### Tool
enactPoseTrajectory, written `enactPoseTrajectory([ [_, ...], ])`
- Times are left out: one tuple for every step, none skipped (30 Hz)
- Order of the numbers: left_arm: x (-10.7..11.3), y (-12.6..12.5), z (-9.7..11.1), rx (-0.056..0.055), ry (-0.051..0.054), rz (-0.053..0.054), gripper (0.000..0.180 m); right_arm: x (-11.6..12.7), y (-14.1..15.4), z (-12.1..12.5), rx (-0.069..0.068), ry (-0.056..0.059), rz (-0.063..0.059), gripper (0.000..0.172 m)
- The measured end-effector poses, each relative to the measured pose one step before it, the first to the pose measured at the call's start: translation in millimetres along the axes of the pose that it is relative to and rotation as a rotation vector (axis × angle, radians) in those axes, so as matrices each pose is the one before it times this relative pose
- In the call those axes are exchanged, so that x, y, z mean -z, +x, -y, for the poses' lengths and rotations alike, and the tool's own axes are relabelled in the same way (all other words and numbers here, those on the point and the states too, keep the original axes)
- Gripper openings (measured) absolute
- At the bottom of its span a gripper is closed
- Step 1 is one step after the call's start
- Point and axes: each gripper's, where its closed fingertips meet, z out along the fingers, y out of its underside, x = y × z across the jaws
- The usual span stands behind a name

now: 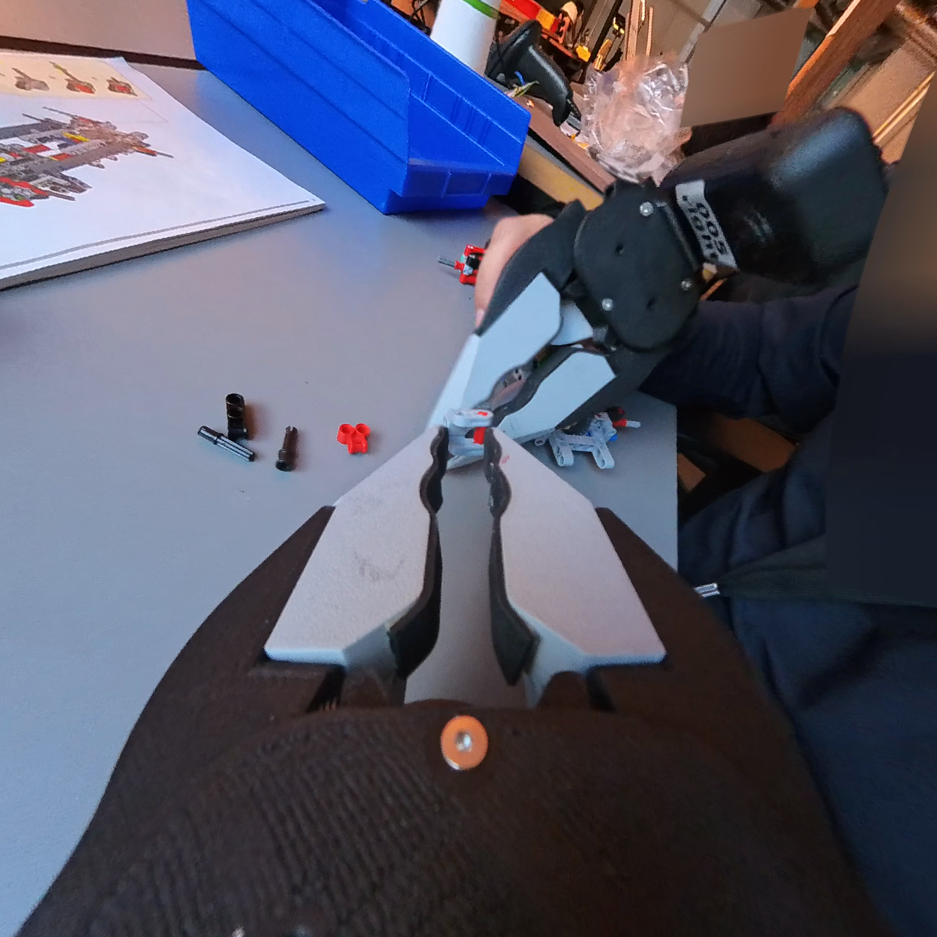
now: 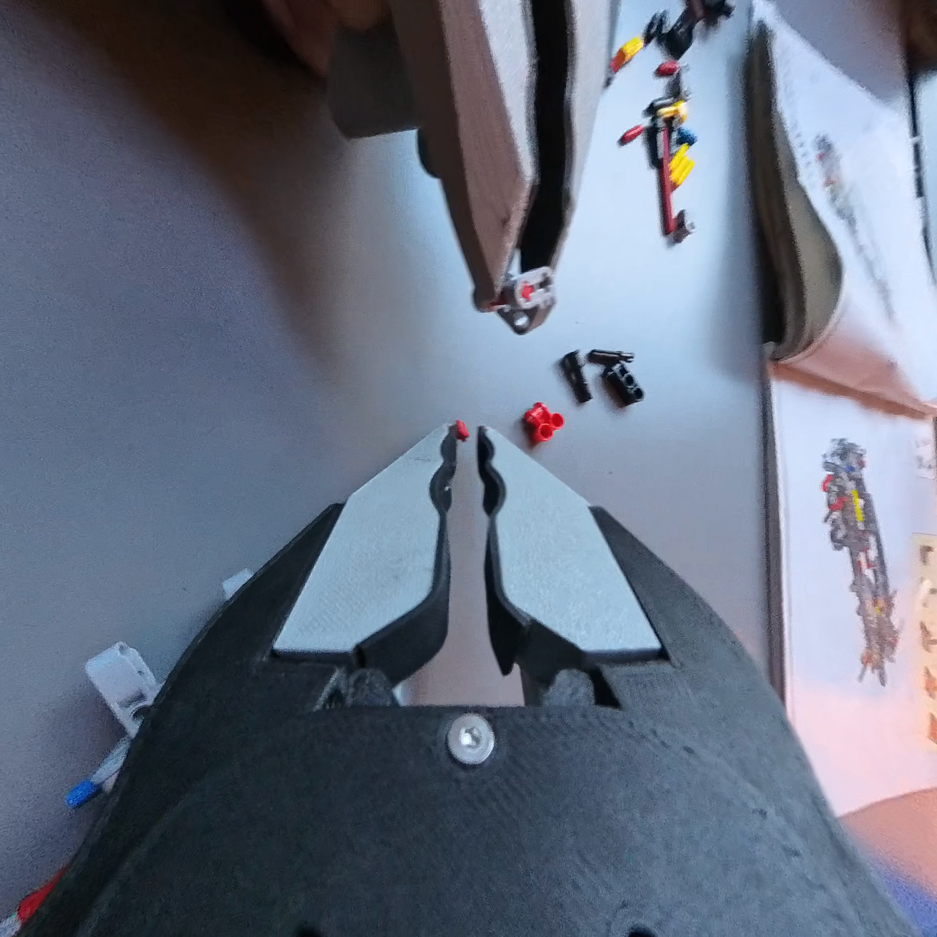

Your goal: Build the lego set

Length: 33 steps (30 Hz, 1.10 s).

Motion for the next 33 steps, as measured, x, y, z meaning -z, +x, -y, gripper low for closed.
enactPoseTrajectory([
  [-0.50, -1.36, -0.03, 0.0083, -0.0020, 0.0010, 0.012, -1.22, -3.69, -1.13, 0.0071, -0.0106, 0.0206, 0.001],
  [-0.50, -0.51, 0.32, -0.0010, -0.0001, 0.0006, 0.012, -0.43, -0.87, -0.95, 0.0020, -0.0116, 0.0036, 0.001],
  [-0.81, -0.12, -0.28, -0.0064, -0.0036, 0.0034, 0.012, 0.09, 0.08, -0.48, -0.0070, -0.0074, 0.0018, 0.001],
  [-1.25, -0.05, -1.16, -0.0082, -0.0095, 0.0058, 0.012, 0.72, -0.30, 0.41, -0.0134, 0.0030, 0.0080, 0.003],
  [-1.18, 0.18, -1.17, -0.0121, -0.0097, 0.0077, 0.012, 1.30, -0.25, 1.65, -0.0216, 0.0156, 0.0138, 0.005],
  [-0.99, 0.36, -0.65, -0.0149, -0.0057, 0.0073, 0.012, 1.31, -0.42, 1.86, -0.0275, 0.0192, 0.0193, 0.008],
  [-0.74, -0.05, -0.29, -0.0121, -0.0027, 0.0089, 0.012, 0.76, -0.06, 0.27, -0.0282, 0.0078, 0.0194, 0.010],
  [-0.35, -0.27, 0.12, -0.0092, 0.0000, 0.0078, 0.012, 0.04, -0.37, -1.81, -0.0223, -0.0095, 0.0169, 0.013],
  [-0.45, 0.13, -0.02, -0.0065, -0.0006, 0.0023, 0.012, -0.58, -0.51, -2.43, -0.0073, -0.0173, 0.0080, 0.013],
  [-0.09, 0.21, 0.34, -0.0053, 0.0023, 0.0013, 0.012, -0.54, 0.34, -1.14, 0.0075, -0.0099, -0.0086, 0.014],
  [0.27, -0.62, 0.64, -0.0032, 0.0050, 0.0060, 0.012, 0.13, 0.18, 0.60, 0.0166, 0.0004, -0.0151, 0.014],
  [0.06, -0.45, 0.15, -0.0010, 0.0015, 0.0047, 0.012, 0.44, -0.21, 1.06, 0.0144, 0.0044, -0.0113, 0.013],
  [-0.34, -0.35, -0.33, -0.0013, -0.0024, 0.0034, 0.012, 0.19, -1.81, 0.73, 0.0073, 0.0027, 0.0033, 0.012],
  [-0.58, -0.30, -0.70, -0.0019, -0.0050, 0.0038, 0.012, -0.25, -1.91, -0.44, -0.0003, -0.0037, 0.0093, 0.011],
  [-0.78, -0.11, -0.78, -0.0034, -0.0060, 0.0028, 0.012, -0.89, -0.31, -1.69, -0.0017, -0.0110, 0.0000, 0.011],
  [-0.73, 0.20, -0.81, -0.0047, -0.0062, 0.0021, 0.012, -0.61, 0.86, -1.63, -0.0013, -0.0116, -0.0071, 0.011],
  [-0.60, 0.05, -0.61, -0.0051, -0.0048, 0.0035, 0.012, 0.98, 1.95, 0.61, -0.0042, 0.0031, -0.0137, 0.011],
  [-0.36, 0.00, -0.40, -0.0052, -0.0030, 0.0043, 0.012, 2.13, 1.44, 2.39, -0.0058, 0.0127, -0.0088, 0.013],
  [-0.50, 0.11, -0.43, -0.0047, -0.0033, 0.0027, 0.012, 2.93, 0.43, 3.80, -0.0076, 0.0210, -0.0009, 0.015],
  [-0.45, 0.06, -0.58, -0.0034, -0.0044, 0.0016, 0.012, 2.92, -1.44, 4.31, -0.0073, 0.0240, 0.0115, 0.015],
  [-0.46, -0.04, -0.38, -0.0018, -0.0033, 0.0016, 0.012, 1.86, -2.46, 2.95, -0.0050, 0.0172, 0.0173, 0.017],
  [-0.27, 0.01, -0.30, -0.0006, -0.0023, 0.0007, 0.012, -0.10, -0.96, -0.15, -0.0010, 0.0006, 0.0063, 0.017],
  [-0.28, -0.24, -0.22, 0.0007, -0.0017, 0.0004, 0.012, -1.48, 1.50, -4.39, 0.0069, -0.0245, -0.0111, 0.017],
  [-0.06, -0.25, -0.08, 0.0014, -0.0006, 0.0008, 0.012, -1.33, 3.18, -4.80, 0.0140, -0.0271, -0.0238, 0.017],
  [0.04, -0.27, 0.04, 0.0008, 0.0003, 0.0018, 0.012, -0.06, 2.15, -2.02, 0.0134, -0.0089, -0.0182, 0.016],
  [-0.09, 0.07, -0.11, -0.0018, -0.0006, 0.0006, 0.012, 1.76, 1.62, 2.02, 0.0011, 0.0146, -0.0115, 0.014],
  [-0.34, 0.35, -0.33, -0.0034, -0.0026, 0.0001, 0.012, 2.98, 1.12, 4.71, -0.0071, 0.0294, -0.0039, 0.012],
  [-0.41, 0.33, -0.46, -0.0043, -0.0036, 0.0008, 0.012, 3.79, 1.41, 5.99, -0.0049, 0.0360, -0.0050, 0.010],
  [-0.30, 0.63, -0.33, -0.0063, -0.0030, 0.0005, 0.012, 3.89, 1.76, 6.14, 0.0059, 0.0371, -0.0108, 0.007],
  [-0.43, 1.51, -0.53, -0.0099, -0.0041, -0.0041, 0.012, 3.67, 1.40, 6.00, 0.0187, 0.0365, -0.0153, 0.007],
  [-0.51, 2.03, -0.61, -0.0125, -0.0052, -0.0064, 0.012, 2.72, -1.09, 4.68, 0.0260, 0.0285, -0.0054, 0.007],
  [-0.47, 1.41, -0.65, -0.0116, -0.0047, -0.0018, 0.012, 1.51, -2.41, 3.22, 0.0276, 0.0154, -0.0018, 0.007],
  [-0.62, 0.65, -0.65, -0.0080, -0.0058, 0.0019, 0.012, 0.75, -1.34, 2.23, 0.0315, 0.0056, -0.0141, 0.007],
])
